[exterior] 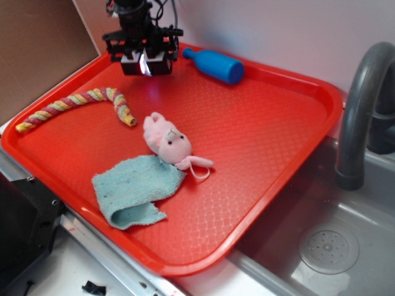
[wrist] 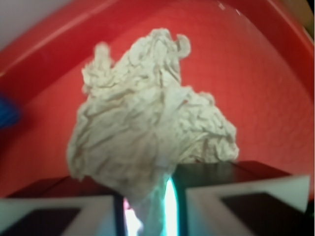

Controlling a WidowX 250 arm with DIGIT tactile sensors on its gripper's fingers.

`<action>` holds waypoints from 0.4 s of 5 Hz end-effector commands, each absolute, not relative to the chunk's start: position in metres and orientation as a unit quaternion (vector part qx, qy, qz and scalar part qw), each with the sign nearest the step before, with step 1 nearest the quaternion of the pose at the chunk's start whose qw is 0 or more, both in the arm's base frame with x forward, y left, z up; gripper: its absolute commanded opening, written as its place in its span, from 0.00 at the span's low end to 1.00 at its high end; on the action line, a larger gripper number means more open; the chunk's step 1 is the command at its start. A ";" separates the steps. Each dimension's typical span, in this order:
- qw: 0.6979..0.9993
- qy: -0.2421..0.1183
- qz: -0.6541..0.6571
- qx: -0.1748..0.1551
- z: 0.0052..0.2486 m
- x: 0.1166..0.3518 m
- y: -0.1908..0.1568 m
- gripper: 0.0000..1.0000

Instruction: Grab the white paper.

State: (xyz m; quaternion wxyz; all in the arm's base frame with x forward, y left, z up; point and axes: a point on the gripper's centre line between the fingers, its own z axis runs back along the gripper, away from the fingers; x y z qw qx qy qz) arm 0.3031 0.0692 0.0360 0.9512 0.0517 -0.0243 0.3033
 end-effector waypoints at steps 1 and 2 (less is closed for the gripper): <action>0.992 -0.031 0.121 -0.020 0.123 0.293 0.031 0.00; 0.996 -0.050 0.069 -0.024 0.158 0.262 -0.006 0.00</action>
